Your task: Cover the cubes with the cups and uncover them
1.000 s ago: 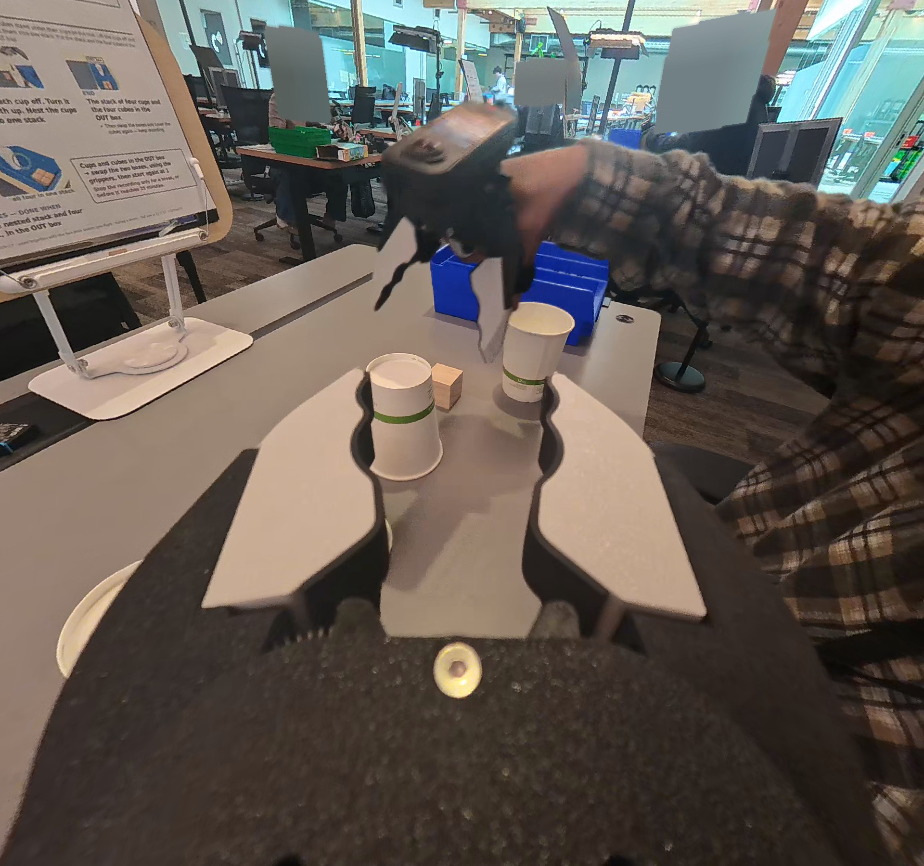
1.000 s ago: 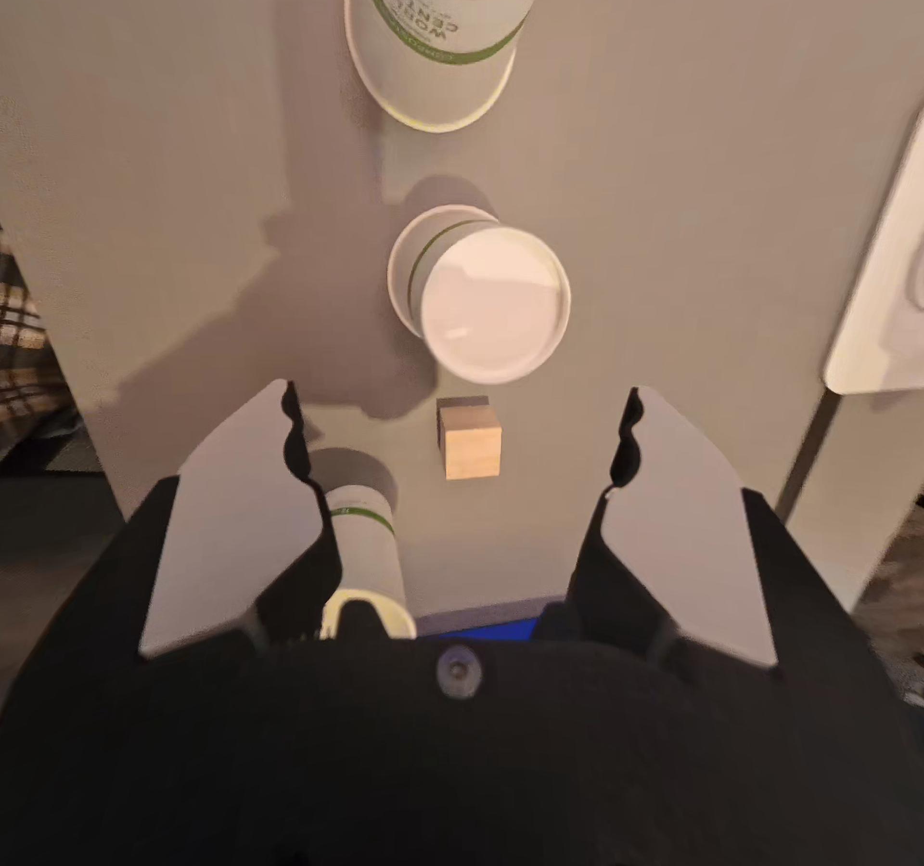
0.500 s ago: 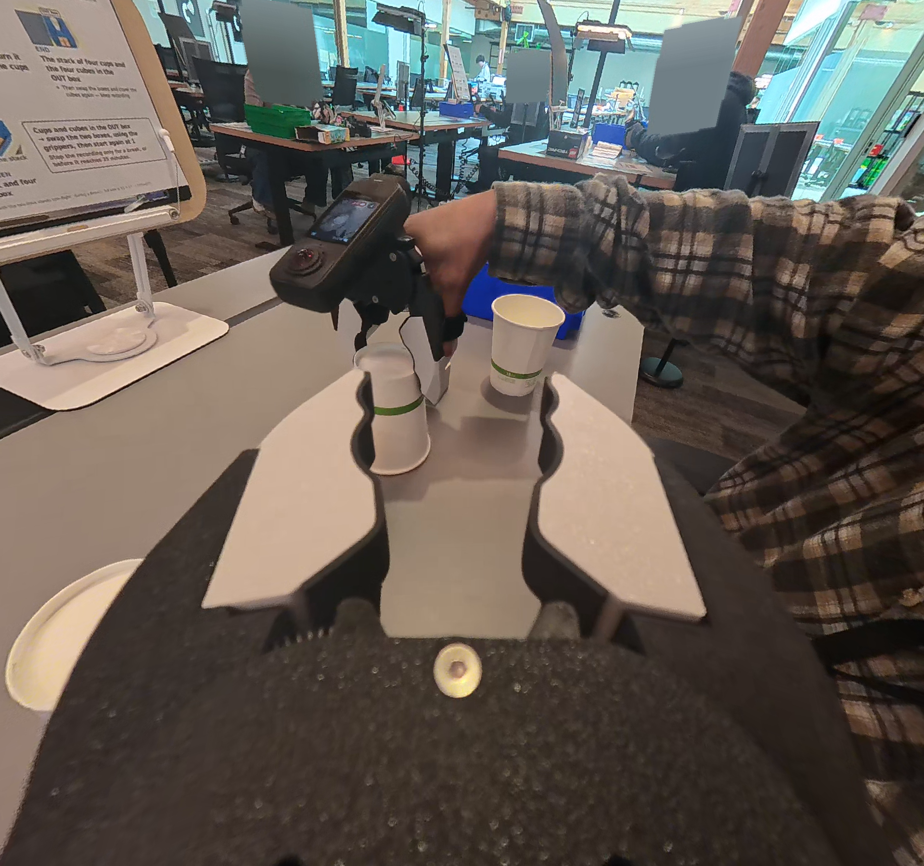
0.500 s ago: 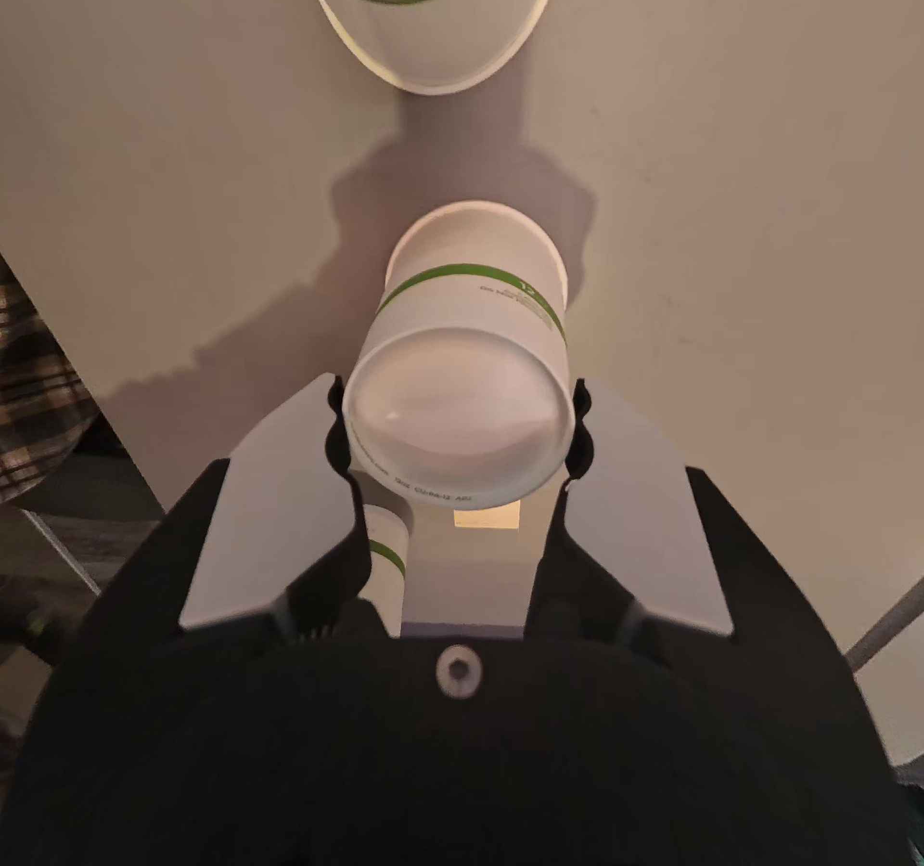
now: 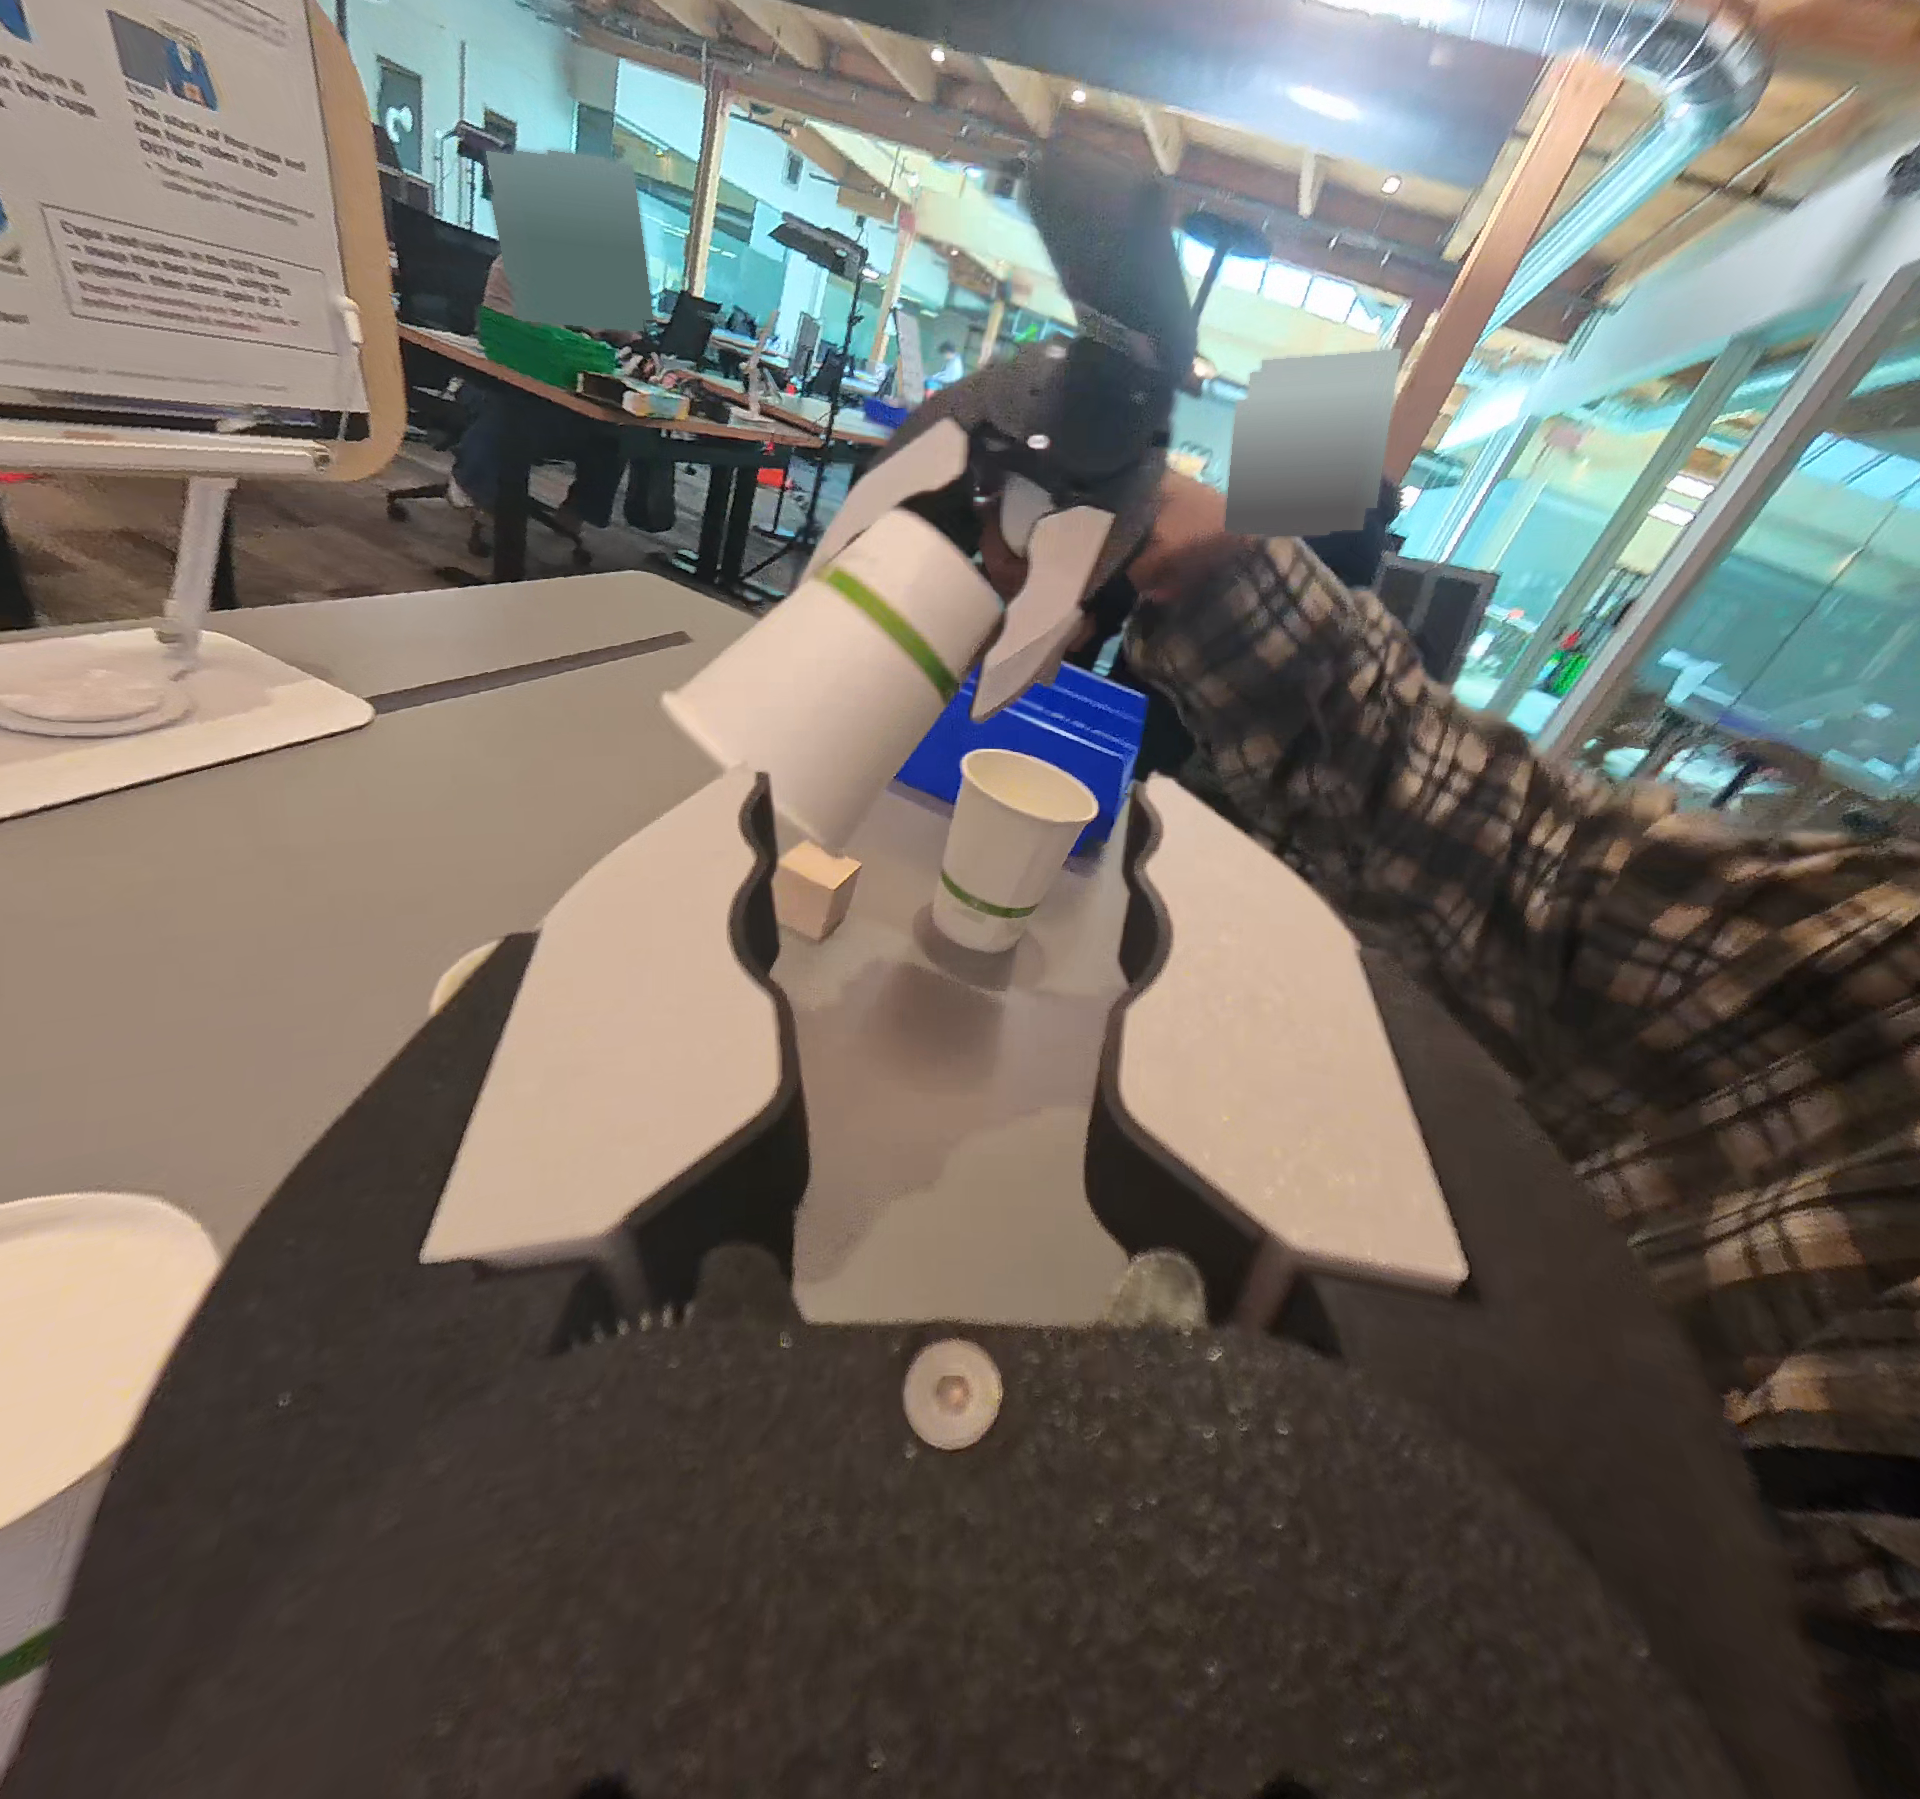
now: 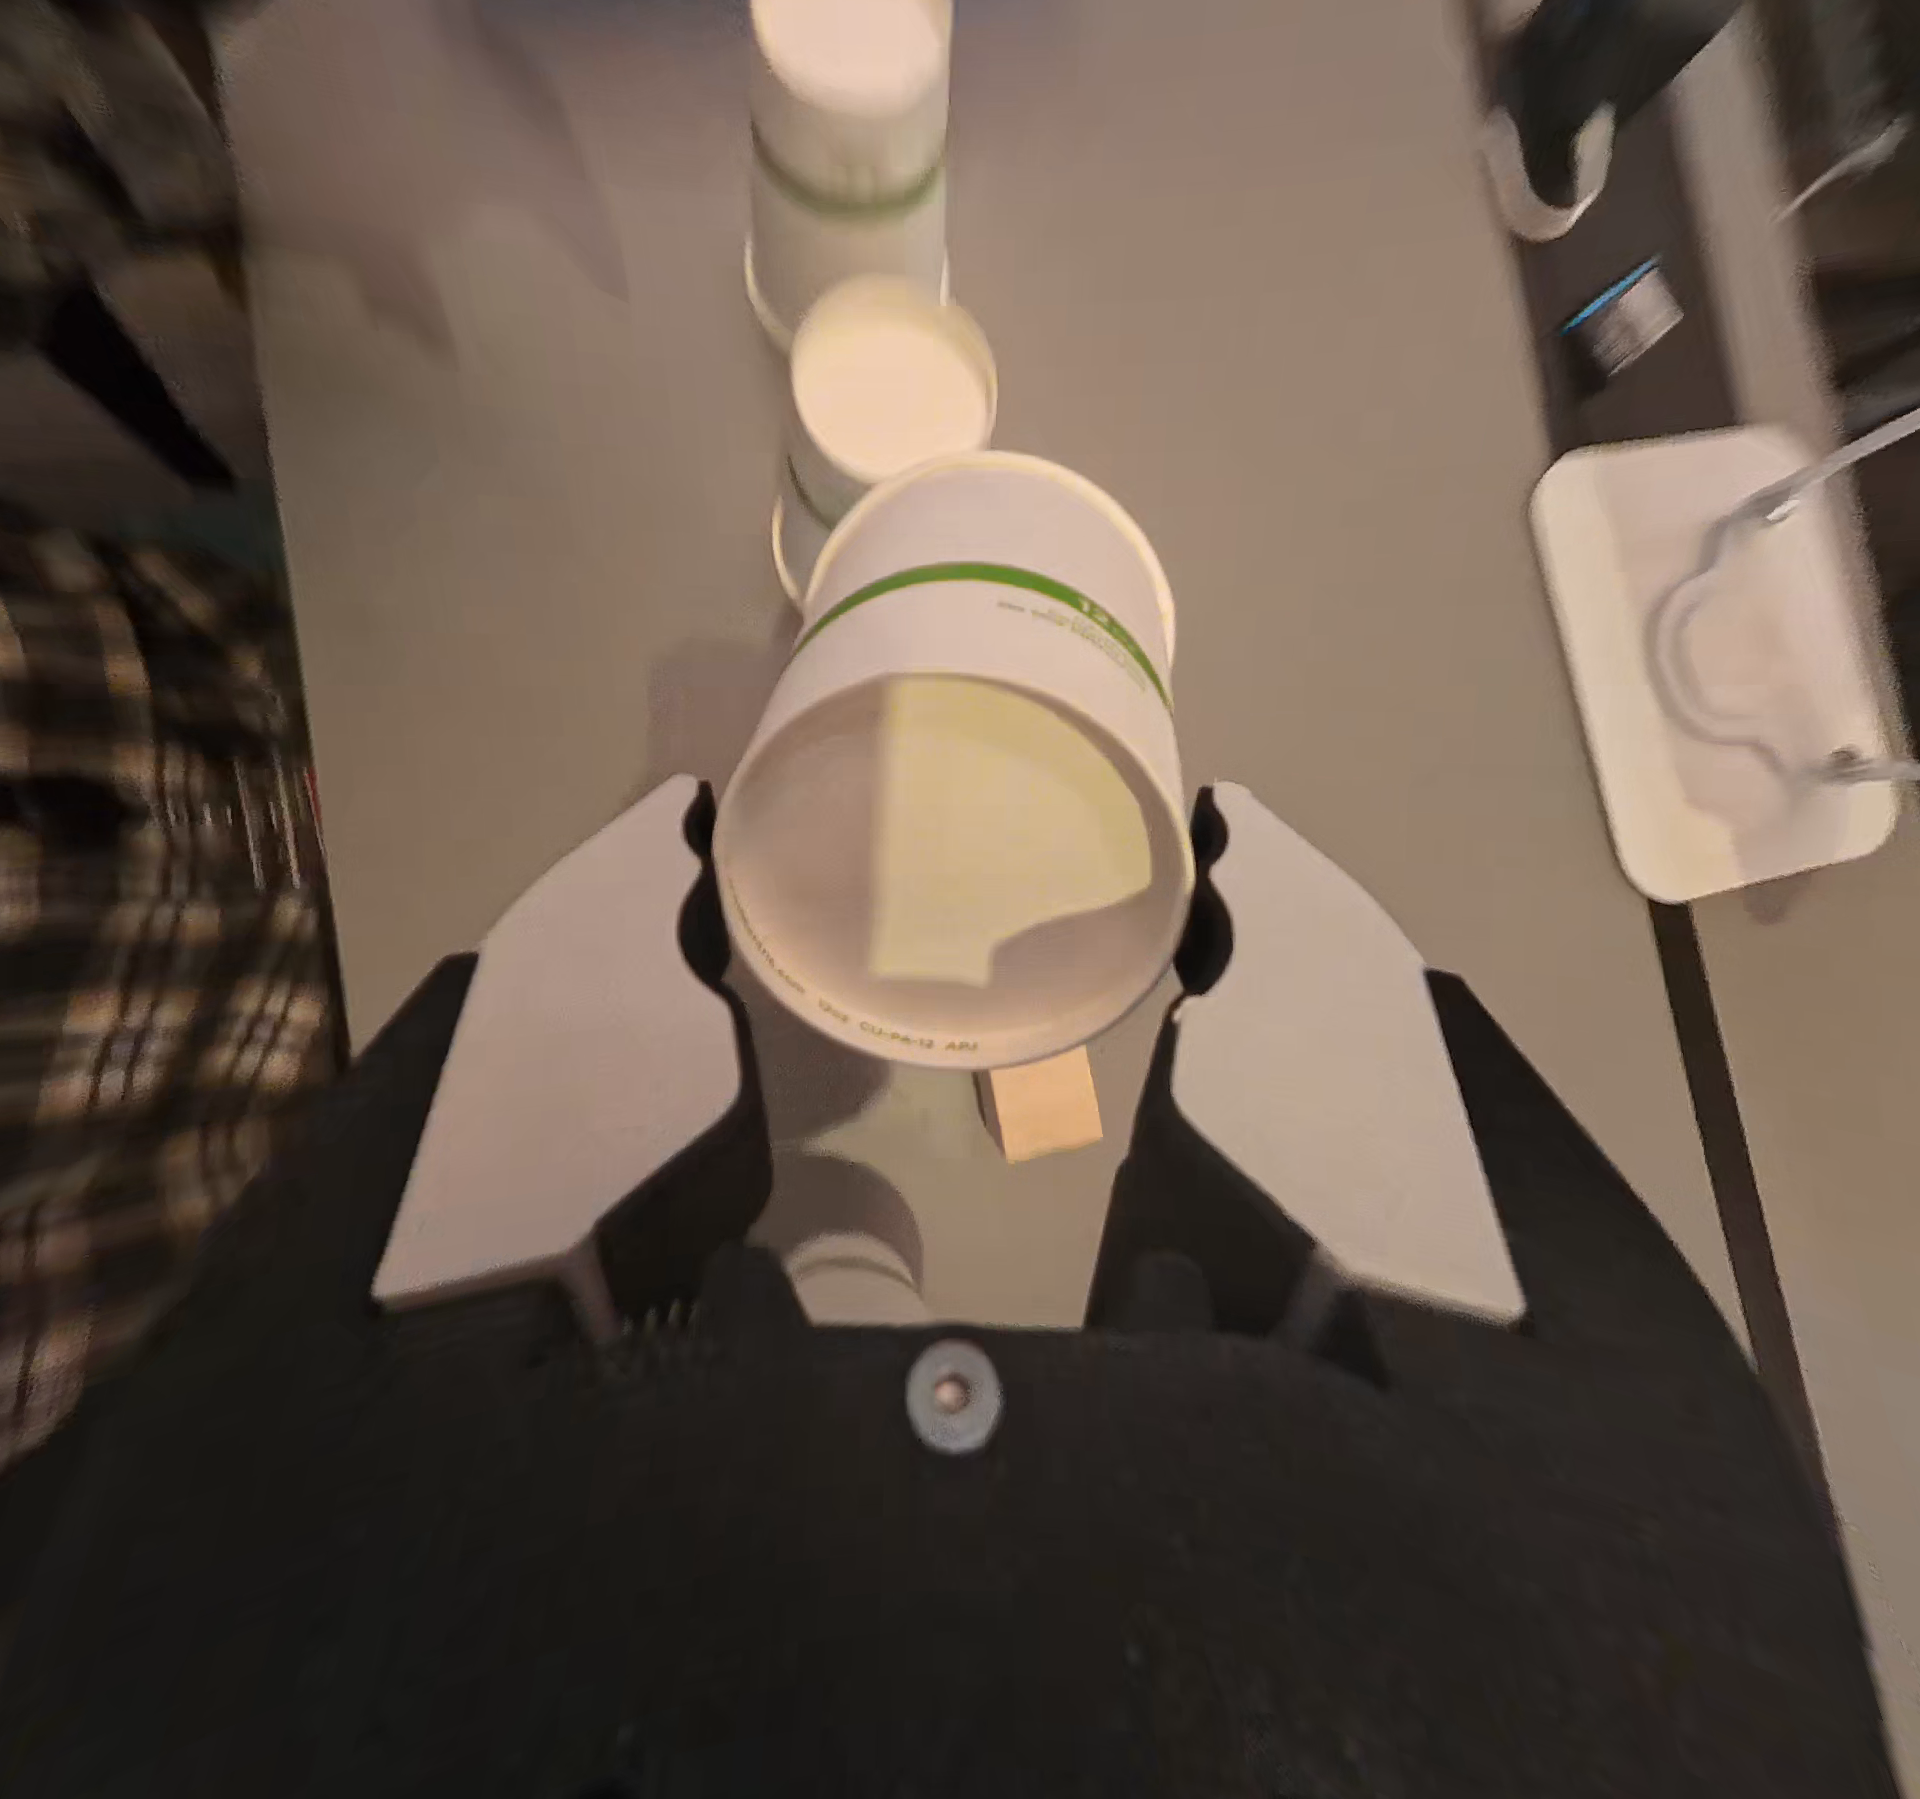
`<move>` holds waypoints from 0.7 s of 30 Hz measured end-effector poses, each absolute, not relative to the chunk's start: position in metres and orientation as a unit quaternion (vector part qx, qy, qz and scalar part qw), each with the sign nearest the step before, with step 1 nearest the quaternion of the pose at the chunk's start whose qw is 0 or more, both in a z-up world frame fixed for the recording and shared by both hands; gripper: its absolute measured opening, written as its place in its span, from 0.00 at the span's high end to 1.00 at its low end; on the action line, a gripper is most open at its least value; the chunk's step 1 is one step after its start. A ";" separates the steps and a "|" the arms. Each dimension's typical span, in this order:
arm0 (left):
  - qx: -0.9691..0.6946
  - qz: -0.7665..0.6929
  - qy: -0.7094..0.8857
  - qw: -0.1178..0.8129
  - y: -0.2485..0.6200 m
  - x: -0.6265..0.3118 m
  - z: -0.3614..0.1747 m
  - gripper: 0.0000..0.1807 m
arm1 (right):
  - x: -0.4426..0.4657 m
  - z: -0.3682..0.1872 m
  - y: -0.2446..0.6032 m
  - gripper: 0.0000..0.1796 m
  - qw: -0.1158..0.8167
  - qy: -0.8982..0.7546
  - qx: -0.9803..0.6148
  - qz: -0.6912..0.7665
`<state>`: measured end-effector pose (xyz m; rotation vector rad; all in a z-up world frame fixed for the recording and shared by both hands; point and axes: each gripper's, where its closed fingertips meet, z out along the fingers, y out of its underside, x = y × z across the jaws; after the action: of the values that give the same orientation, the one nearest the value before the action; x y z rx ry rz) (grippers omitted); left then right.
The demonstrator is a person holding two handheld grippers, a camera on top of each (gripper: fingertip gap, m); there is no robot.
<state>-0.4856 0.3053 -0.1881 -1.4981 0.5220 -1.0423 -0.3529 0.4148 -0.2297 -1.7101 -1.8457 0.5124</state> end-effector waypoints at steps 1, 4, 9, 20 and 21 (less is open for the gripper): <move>-0.640 -0.458 0.220 0.576 0.306 -0.483 -0.190 0.65 | -0.353 -0.219 0.407 0.53 0.325 -0.670 -0.630 0.217; -0.644 -0.480 0.222 0.553 0.308 -0.472 -0.198 0.65 | -0.354 -0.204 0.379 0.53 0.438 -0.616 -0.591 0.281; -0.649 -0.510 0.240 0.510 0.305 -0.442 -0.214 0.65 | -0.359 -0.215 0.339 0.53 0.542 -0.559 -0.536 0.327; -0.682 -0.539 0.234 0.435 0.308 -0.416 -0.248 0.63 | -0.369 -0.228 0.320 0.54 0.578 -0.531 -0.491 0.378; -0.680 -0.550 0.225 0.430 0.309 -0.418 -0.248 0.62 | -0.369 -0.228 0.322 0.54 0.575 -0.532 -0.493 0.379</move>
<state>-0.4176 0.3093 -0.2480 -1.6968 0.5617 -1.3713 -0.3693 0.3220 -0.2282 -1.1536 -1.2457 0.8881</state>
